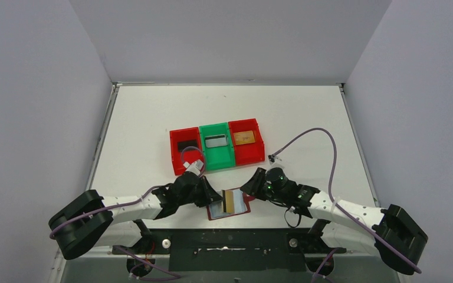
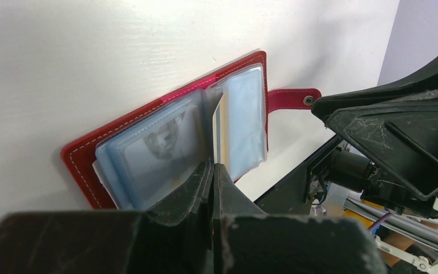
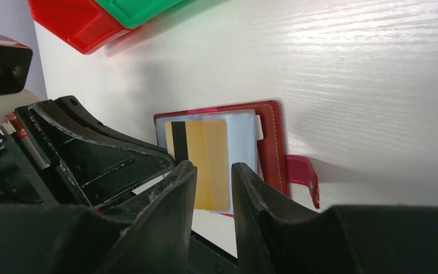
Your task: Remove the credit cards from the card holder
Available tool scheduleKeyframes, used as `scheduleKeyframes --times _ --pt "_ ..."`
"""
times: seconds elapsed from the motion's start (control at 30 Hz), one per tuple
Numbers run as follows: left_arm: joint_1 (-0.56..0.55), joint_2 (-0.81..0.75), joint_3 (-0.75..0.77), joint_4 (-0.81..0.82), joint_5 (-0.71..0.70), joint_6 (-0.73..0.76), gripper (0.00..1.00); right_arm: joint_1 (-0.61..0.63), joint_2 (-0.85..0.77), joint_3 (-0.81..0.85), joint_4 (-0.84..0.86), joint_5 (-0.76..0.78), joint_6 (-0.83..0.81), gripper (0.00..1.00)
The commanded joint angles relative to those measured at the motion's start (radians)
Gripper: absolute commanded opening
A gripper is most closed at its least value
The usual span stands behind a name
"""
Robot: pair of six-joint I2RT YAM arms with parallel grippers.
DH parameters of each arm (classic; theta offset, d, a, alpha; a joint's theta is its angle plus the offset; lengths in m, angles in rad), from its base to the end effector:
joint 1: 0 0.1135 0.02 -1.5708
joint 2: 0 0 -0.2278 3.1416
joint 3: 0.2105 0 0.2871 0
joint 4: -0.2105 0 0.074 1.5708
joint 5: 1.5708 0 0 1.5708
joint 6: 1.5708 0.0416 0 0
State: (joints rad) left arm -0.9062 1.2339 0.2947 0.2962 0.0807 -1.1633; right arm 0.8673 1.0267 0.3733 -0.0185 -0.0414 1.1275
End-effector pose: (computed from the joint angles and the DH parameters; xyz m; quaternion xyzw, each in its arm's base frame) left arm 0.1523 -0.1999 0.0681 -0.0966 0.8885 -0.4028 0.1973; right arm 0.1617 0.1932 0.1134 0.1079 0.8940 0.3750 0.2200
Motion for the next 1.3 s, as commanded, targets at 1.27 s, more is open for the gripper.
scheduleKeyframes --times 1.27 --pt "0.007 -0.108 0.115 -0.247 -0.073 0.061 0.00 0.071 0.235 0.031 0.163 -0.023 0.038 0.25"
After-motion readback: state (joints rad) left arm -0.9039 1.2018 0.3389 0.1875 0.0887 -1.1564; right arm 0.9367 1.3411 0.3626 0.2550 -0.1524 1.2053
